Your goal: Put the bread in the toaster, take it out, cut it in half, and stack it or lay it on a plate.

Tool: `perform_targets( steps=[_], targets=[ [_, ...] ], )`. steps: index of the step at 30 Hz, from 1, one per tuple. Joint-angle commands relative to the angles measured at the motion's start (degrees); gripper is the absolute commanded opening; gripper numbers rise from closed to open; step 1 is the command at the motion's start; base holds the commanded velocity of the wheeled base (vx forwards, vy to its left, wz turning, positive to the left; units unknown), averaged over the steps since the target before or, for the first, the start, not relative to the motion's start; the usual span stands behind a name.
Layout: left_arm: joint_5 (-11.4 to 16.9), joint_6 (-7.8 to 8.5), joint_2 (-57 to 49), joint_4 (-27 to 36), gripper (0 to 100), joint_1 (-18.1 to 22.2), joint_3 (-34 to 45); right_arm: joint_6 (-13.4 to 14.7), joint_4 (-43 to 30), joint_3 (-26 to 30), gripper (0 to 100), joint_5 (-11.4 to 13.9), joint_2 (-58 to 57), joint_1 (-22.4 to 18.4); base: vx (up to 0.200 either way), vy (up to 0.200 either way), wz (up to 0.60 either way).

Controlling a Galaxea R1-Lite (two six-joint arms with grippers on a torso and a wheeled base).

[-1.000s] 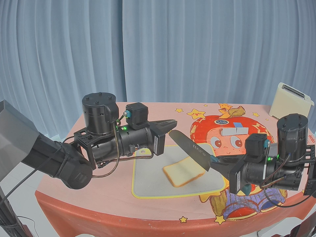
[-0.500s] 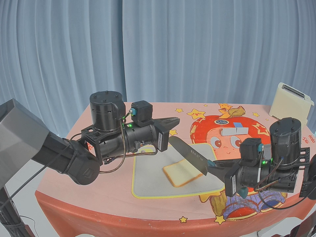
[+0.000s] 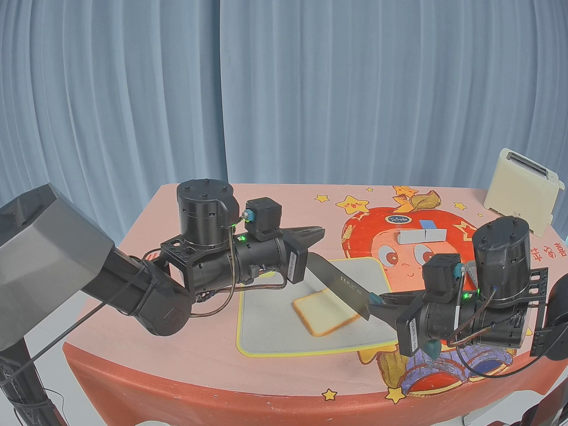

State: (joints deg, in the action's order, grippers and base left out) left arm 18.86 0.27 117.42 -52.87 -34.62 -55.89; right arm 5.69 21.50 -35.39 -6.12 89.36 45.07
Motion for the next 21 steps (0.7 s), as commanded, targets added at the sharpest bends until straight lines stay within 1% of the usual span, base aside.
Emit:
perform_targets(
  steps=[1,9,21],
  targets=[
    [0.0,0.00,0.2,0.0,0,0.0,0.0,-0.1,-0.1,-0.1,0,0.0,0.3,0.1,0.000,0.000,0.00],
    [0.0,-0.09,0.0,0.0,0,-0.1,0.4,-0.1,-0.1,0.3,0,-0.1,0.1,-0.3,0.000,0.000,0.00],
    [-0.1,-0.09,1.5,-0.2,0,0.2,0.0,-0.2,-0.1,0.1,0,-0.2,0.3,0.1,0.000,0.000,0.00]
  ],
)
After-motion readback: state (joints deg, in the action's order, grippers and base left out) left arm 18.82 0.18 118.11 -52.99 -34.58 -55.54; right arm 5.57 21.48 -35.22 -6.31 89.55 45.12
